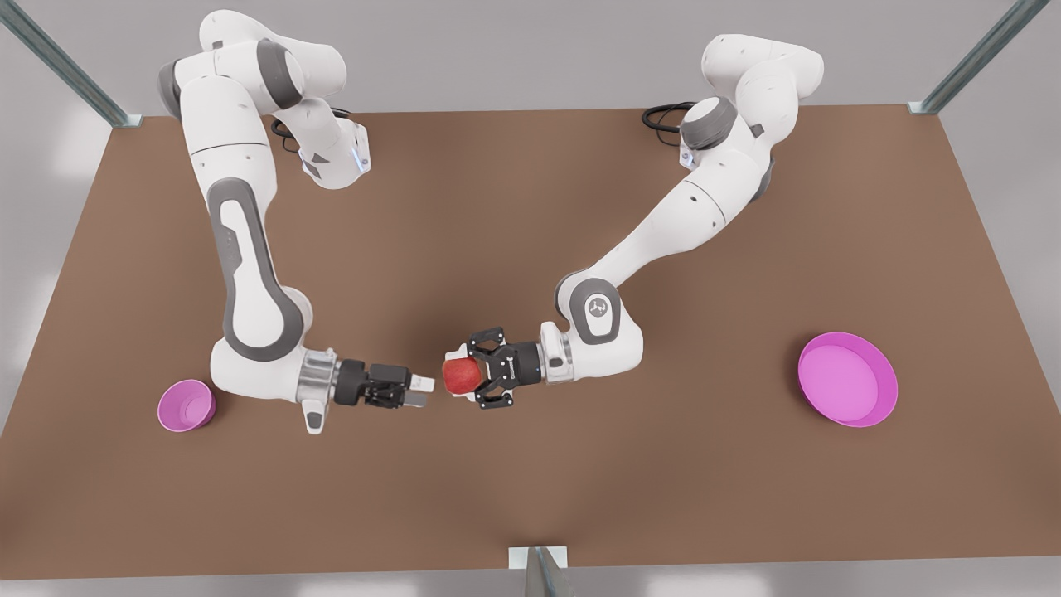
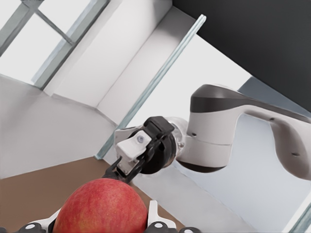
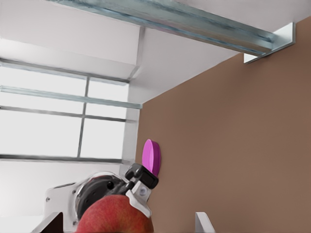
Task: Use the left arm to pick up the apple from the plate, transfer it to the gripper of the right arm, and then use the right arm to place it into the bowl
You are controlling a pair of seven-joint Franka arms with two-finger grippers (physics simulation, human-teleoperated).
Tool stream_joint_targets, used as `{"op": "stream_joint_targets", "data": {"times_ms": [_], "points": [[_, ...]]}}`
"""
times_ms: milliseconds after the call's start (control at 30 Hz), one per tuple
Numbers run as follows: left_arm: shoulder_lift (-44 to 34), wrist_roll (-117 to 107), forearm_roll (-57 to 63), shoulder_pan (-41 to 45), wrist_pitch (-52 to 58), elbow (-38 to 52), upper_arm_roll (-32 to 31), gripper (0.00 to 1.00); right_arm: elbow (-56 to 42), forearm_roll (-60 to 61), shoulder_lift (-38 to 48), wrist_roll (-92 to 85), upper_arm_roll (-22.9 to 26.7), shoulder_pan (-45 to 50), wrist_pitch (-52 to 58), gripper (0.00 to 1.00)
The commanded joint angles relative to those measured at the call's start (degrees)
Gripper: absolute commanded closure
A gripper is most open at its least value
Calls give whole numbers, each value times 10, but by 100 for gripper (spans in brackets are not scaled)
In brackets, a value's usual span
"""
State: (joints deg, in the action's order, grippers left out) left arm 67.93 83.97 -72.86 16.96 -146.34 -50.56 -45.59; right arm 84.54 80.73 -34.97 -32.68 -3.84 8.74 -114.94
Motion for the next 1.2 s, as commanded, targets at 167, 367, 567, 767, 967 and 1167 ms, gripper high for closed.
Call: {"op": "stream_joint_targets", "data": {"times_ms": [167,367,567,767,967,1167], "points": [[-1,95,-1,1,4,0,0,35,-33,-64,-36,-148,12,-65,190,4],[-1,95,-1,0,4,-1,2,35,-22,1,-54,-139,11,-90,224,0],[-1,95,-1,0,4,-1,2,35,-36,-18,-63,-9,9,-64,191,0],[-1,95,-1,0,4,-1,2,35,-51,15,-70,26,6,-8,124,0],[-1,95,0,0,4,-2,3,35,-84,21,-94,43,0,-7,123,0],[-1,95,0,0,4,-2,8,34,-84,21,-92,42,-5,-4,126,0]]}}
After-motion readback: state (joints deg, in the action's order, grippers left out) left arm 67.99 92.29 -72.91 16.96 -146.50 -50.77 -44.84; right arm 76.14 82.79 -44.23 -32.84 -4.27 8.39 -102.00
